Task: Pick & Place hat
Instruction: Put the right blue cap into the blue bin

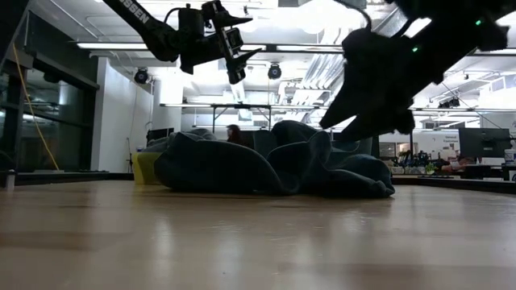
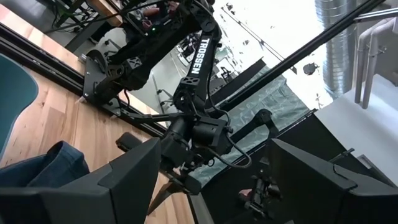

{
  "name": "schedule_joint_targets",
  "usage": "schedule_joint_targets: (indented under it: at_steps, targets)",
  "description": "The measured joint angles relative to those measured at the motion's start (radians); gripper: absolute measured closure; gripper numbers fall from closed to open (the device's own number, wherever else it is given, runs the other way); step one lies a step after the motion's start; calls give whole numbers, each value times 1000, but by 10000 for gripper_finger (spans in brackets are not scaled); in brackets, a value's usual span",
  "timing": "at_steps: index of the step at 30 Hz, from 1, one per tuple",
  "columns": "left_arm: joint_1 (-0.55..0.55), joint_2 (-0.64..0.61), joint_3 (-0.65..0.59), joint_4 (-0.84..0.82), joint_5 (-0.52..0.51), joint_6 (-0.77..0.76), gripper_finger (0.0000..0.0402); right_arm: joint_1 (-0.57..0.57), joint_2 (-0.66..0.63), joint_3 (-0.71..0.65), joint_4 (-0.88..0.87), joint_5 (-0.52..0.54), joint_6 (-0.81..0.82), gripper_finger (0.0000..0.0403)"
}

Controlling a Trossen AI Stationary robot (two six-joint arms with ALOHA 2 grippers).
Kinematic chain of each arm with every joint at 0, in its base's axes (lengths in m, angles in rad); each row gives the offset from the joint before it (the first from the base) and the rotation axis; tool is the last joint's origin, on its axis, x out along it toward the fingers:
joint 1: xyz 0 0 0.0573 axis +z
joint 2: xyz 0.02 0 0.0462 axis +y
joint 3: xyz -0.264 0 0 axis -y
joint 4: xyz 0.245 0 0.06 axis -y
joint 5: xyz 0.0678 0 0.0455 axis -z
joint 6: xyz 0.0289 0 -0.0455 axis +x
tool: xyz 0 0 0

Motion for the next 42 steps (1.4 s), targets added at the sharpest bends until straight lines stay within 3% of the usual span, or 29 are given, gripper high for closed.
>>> schedule_joint_targets:
  at_steps: [8,16,29,42]
  targets:
    - [0,0,0,0,-5,-4,108,-13,105,0,139,-27,12,123]
    - [0,0,0,-6,-6,-5,108,-34,181,2,184,-20,129,123]
    - [0,0,0,-6,-7,-8,108,-61,180,2,266,-93,297,123]
    - [0,0,0,-6,-8,-8,108,-129,180,2,273,-114,244,150]
